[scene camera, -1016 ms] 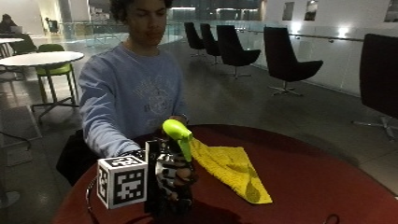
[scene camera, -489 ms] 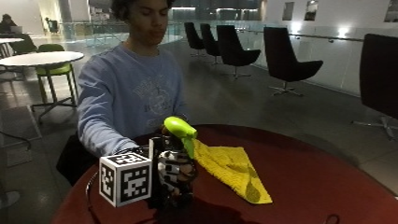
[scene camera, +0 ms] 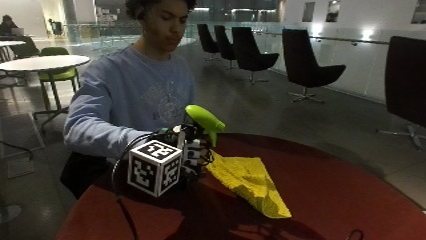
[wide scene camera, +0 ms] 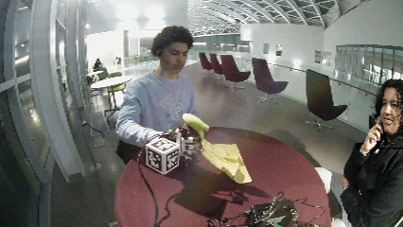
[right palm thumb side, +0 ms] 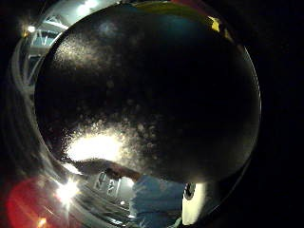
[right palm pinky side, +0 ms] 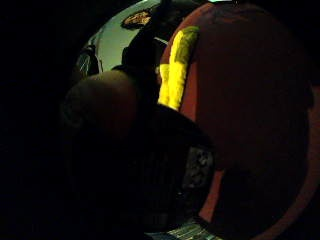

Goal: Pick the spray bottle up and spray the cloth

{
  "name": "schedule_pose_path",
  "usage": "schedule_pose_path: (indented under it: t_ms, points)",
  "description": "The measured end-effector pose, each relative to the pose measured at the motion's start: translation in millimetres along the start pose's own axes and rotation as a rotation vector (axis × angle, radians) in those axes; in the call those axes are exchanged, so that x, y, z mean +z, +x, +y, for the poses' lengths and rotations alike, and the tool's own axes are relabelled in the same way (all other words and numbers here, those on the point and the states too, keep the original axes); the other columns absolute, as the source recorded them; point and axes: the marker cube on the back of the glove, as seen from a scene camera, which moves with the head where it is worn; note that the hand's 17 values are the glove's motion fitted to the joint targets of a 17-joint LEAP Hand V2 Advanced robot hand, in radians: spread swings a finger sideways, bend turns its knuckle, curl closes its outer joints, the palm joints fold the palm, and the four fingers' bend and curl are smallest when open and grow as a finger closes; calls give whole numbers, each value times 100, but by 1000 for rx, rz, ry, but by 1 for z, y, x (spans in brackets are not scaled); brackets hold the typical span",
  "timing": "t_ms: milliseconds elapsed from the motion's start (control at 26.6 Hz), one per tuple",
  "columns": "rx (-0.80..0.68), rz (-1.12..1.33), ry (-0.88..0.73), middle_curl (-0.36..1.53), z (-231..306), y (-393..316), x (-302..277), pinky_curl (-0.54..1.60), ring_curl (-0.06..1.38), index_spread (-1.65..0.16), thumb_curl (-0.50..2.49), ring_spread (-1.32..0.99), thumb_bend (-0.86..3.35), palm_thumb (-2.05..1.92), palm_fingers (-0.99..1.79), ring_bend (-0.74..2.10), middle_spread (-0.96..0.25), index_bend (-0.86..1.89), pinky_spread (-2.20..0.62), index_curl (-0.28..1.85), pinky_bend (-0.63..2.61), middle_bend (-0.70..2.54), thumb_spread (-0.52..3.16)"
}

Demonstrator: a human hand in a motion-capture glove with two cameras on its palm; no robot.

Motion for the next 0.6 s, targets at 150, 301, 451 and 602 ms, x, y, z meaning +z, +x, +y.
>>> schedule_pose_path:
  t_ms: [150,301,451,602]
  points:
    - [107,-40,-88,56,11,-3,23,10,47,-20,73,-9,-3,113,109,56,-8,37,31,61,11,57,25]
    - [192,-6,-151,56,18,-8,42,11,47,-20,74,-9,-3,112,109,56,-8,36,31,62,11,57,24]
    - [270,74,-191,56,16,-12,52,11,47,-20,75,-9,-3,112,109,56,-8,36,31,63,11,57,24]
    - [333,139,-218,56,6,-13,53,11,47,-20,75,-9,-3,111,109,56,-8,35,31,63,12,56,24]
